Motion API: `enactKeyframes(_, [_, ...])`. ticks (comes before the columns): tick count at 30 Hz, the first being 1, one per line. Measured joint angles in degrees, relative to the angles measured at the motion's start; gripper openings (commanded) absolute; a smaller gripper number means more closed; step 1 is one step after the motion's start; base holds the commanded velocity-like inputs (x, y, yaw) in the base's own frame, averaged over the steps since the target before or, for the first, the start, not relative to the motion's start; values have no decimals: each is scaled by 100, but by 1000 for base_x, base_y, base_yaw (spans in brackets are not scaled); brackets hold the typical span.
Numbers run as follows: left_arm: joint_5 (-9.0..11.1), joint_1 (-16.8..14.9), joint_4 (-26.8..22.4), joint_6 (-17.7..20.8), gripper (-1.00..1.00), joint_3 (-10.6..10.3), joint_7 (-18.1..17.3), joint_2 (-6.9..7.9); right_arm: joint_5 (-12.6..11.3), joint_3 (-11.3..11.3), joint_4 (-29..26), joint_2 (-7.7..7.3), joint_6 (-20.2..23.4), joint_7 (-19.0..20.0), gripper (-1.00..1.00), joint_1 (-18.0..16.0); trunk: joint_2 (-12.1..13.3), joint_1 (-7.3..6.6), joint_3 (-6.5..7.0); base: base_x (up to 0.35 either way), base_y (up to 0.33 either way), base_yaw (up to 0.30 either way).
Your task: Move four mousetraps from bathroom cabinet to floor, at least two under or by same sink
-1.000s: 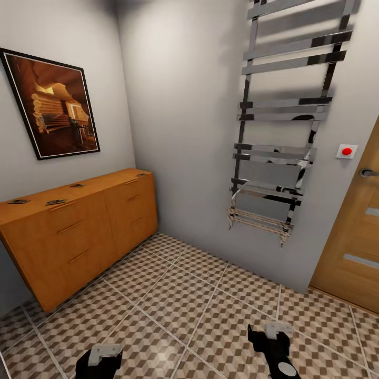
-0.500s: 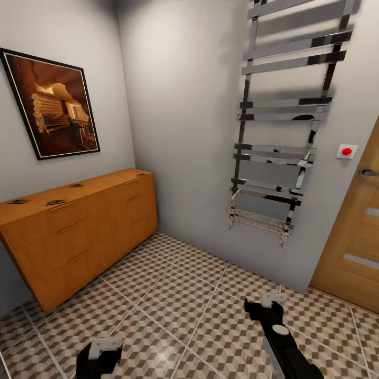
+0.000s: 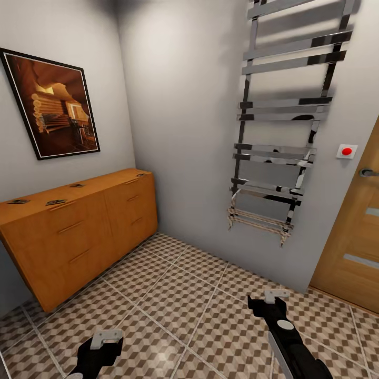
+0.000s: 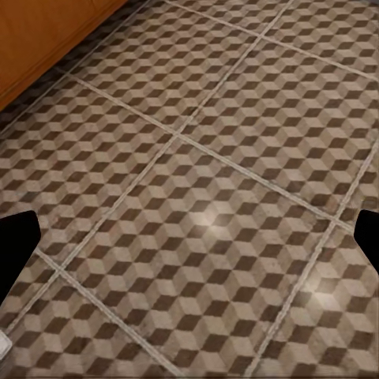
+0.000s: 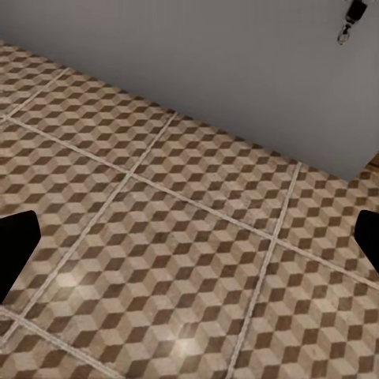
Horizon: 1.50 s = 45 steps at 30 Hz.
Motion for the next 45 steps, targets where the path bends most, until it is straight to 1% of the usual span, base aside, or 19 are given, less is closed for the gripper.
enactKeyframes(4, [-3, -2, -32, 73, 100, -7, -2, -2, -1, 4, -52, -2, 4, 42, 100, -3, 0, 0, 0, 0, 0, 0])
enactKeyframes(7, [-5, -3, -39, 110, 100, -13, 1, -3, -3, 6, -198, 3, 10, 61, 100, -2, 0, 0, 0, 0, 0, 19])
enactKeyframes(12, [-1, -2, -28, 133, 100, -15, 4, -8, -4, 7, -301, 14, 16, 70, 100, -1, 0, 0, 0, 0, 0, 152])
enactKeyframes(18, [2, -2, -37, 137, 100, -64, 1, -59, -5, 8, -341, 21, 20, 73, 100, -2, 0, 0, 0, 0, 0, 257])
enactKeyframes(20, [3, -2, -42, 132, 100, -110, -1, -80, -5, 8, -345, 22, 19, 73, 100, -3, 0, 0, 0, 0, 0, 273])
enactKeyframes(21, [0, -1, -62, 127, 100, -215, -22, -109, -5, 8, -345, 23, 19, 74, 100, -3, 0, 0, 0, 0, 0, 268])
enactKeyframes(23, [-2, -1, -84, 126, 100, -240, -28, -114, -5, 8, -345, 23, 19, 74, 100, -5, 0, 0, 0, 0, 0, 265])
enactKeyframes(30, [6, -1, -192, 119, 100, -287, -48, -123, -5, 8, -344, 23, 19, 74, 100, 0, 0, 0, 0, 0, 0, 258])
enactKeyframes(45, [11, -2, -195, 115, 100, -316, -58, -130, -8, 8, -345, 23, 19, 74, 100, -2, 0, -1, 0, 16, -16, 254])
